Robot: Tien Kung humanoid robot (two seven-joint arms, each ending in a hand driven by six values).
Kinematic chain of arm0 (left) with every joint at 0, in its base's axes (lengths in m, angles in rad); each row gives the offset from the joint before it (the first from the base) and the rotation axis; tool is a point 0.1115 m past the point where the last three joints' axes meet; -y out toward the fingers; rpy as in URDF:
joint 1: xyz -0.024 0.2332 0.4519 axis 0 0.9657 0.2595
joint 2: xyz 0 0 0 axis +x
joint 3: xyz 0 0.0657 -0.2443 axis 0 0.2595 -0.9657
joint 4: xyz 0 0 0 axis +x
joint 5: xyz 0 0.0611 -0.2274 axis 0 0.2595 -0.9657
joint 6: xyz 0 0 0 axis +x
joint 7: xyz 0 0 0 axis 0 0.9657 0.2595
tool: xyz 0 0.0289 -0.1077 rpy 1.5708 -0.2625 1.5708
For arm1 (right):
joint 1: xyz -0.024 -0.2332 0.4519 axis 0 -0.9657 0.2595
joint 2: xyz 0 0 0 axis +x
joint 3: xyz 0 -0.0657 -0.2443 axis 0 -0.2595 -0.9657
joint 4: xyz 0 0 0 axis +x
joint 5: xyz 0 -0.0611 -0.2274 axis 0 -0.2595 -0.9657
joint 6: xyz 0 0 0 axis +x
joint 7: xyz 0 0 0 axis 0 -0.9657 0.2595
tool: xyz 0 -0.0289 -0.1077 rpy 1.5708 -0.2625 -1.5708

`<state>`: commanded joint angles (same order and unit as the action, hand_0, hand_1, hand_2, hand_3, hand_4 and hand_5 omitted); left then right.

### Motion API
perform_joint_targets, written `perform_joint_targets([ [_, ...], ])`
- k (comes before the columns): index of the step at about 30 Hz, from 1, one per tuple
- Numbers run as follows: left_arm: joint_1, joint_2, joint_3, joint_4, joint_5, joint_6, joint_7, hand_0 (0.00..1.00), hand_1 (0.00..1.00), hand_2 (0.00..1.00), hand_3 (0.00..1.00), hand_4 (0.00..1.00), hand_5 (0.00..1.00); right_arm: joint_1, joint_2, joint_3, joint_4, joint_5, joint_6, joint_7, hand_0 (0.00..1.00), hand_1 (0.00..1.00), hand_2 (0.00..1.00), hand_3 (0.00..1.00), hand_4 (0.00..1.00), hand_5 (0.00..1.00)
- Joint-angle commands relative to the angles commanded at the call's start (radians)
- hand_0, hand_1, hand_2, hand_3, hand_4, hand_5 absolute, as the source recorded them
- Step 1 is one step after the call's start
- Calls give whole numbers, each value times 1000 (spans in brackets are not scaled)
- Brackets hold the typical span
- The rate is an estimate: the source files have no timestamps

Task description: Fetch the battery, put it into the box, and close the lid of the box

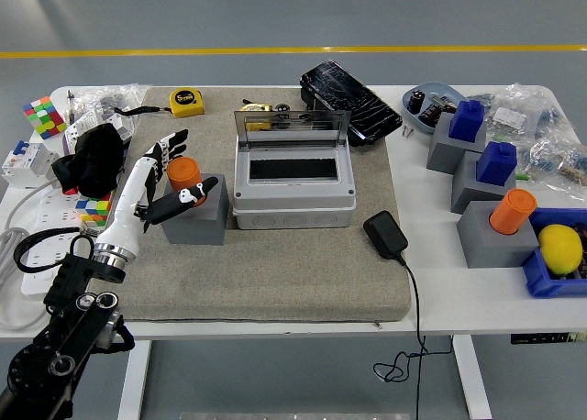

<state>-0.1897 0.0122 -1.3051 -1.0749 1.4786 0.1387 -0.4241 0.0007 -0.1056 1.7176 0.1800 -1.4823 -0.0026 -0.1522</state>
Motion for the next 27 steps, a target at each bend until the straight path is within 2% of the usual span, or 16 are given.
perform_joint_targets([
  [4, -12, -12, 5, 26, -15, 8, -17, 785, 857, 894, 879, 998, 245, 0, 0, -2, 0, 2, 0, 0, 635, 645, 673, 576, 996, 524],
  [5, -15, -12, 6, 32, -20, 11, -24, 498, 644, 722, 723, 998, 140, 0, 0, -2, 0, 2, 0, 0, 637, 644, 673, 576, 996, 523],
  [10, -32, -12, 11, 57, -47, 28, -61, 498, 644, 722, 723, 998, 140, -1, -1, -4, 0, 0, 0, -2, 637, 644, 673, 576, 996, 523],
  [11, -37, -12, 15, 64, -55, 33, -71, 338, 472, 551, 526, 998, 35, -1, -1, -4, 0, 0, 0, -2, 636, 645, 673, 577, 997, 522],
  [16, -54, -12, 32, 97, -125, 43, -107, 338, 472, 551, 526, 998, 35, 0, 0, -7, 0, 1, 1, -3, 636, 645, 673, 577, 997, 522],
  [17, -58, -12, 35, 104, -140, 43, -111, 290, 360, 409, 426, 976, 2, 1, 0, -8, 0, 2, 1, -2, 636, 644, 673, 577, 997, 522],
  [22, -67, -12, 54, 132, -203, 42, -131, 290, 360, 409, 426, 976, 2, 3, -2, -14, 0, 3, 1, -2, 636, 644, 673, 577, 997, 522],
  [23, -68, -12, 57, 135, -213, 41, -133, 279, 333, 369, 411, 911, 2, 3, -2, -14, 0, 2, 1, -3, 636, 644, 673, 577, 997, 522],
  [27, -73, -12, 71, 149, -265, 40, -148, 279, 333, 369, 411, 911, 2, 3, -3, -14, 0, 0, 1, -3, 636, 644, 673, 577, 997, 522],
])
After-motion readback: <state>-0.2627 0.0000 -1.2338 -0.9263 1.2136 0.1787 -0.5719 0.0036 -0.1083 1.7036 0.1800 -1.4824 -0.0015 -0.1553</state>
